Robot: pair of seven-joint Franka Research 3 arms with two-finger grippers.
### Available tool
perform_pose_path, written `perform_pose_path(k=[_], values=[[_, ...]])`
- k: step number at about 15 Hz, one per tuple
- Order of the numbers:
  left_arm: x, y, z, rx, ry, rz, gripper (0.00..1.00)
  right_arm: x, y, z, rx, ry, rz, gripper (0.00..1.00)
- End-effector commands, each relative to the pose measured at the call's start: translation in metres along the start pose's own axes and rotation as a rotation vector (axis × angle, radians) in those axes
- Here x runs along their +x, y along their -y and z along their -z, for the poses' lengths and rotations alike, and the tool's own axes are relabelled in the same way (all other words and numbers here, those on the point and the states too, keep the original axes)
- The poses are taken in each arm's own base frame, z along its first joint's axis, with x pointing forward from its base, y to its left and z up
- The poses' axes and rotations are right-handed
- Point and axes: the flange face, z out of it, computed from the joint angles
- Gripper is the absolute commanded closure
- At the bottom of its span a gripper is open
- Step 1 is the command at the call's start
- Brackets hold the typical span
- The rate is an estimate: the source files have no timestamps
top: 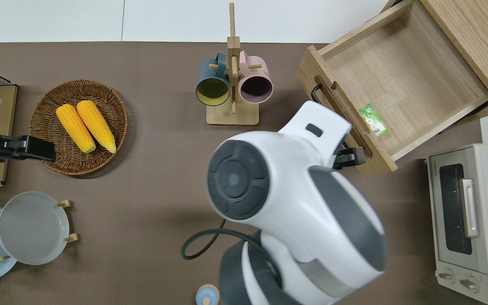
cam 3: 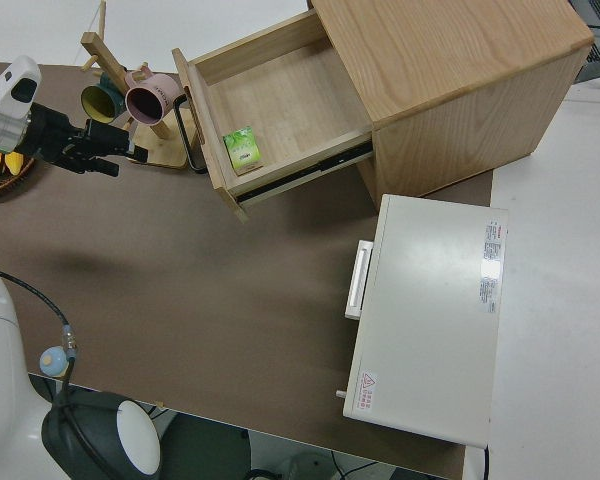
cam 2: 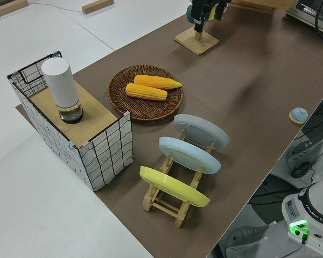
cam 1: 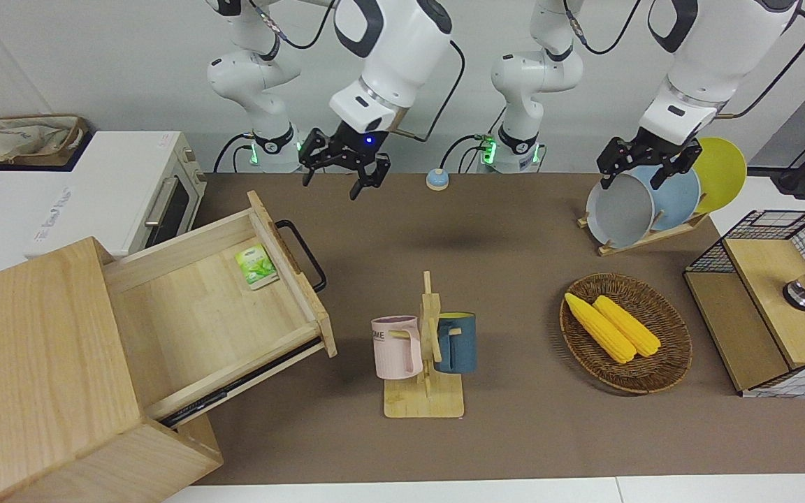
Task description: Slide drawer open with right arm
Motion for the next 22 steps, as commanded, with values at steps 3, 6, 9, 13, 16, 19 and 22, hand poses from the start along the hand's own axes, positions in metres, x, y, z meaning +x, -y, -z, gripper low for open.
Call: perform_pose_path(k=[3,6,9,13,16,19,22], values=[[0.001,0.001,0.004,0.016,0.005,-0.011,0.01,0.010,-0.112,-0.006,0.244,0.042,-0.043,0.017],[0.001,0.001,0.003,0.016,0.007,-0.011,0.01,0.016,-0.154,-0.024,0.332,0.085,-0.112,0.017],[0.001,0.001,0.004,0.016,0.005,-0.011,0.01,0.019,-0.195,-0.041,0.415,0.102,-0.150,0.017],[0.001,0.001,0.004,0.016,0.005,-0.011,0.01,0.024,-0.233,-0.066,0.465,0.095,-0.132,0.017],[0.001,0.001,0.003,0.016,0.007,-0.011,0.01,0.031,-0.242,-0.079,0.516,0.079,-0.145,0.015],[0.001,0.001,0.003,0.016,0.007,-0.011,0.01,0.036,-0.241,-0.091,0.532,0.088,-0.123,0.015],[0.001,0.001,0.004,0.016,0.005,-0.011,0.01,0.036,-0.238,-0.091,0.511,0.088,-0.118,0.015]])
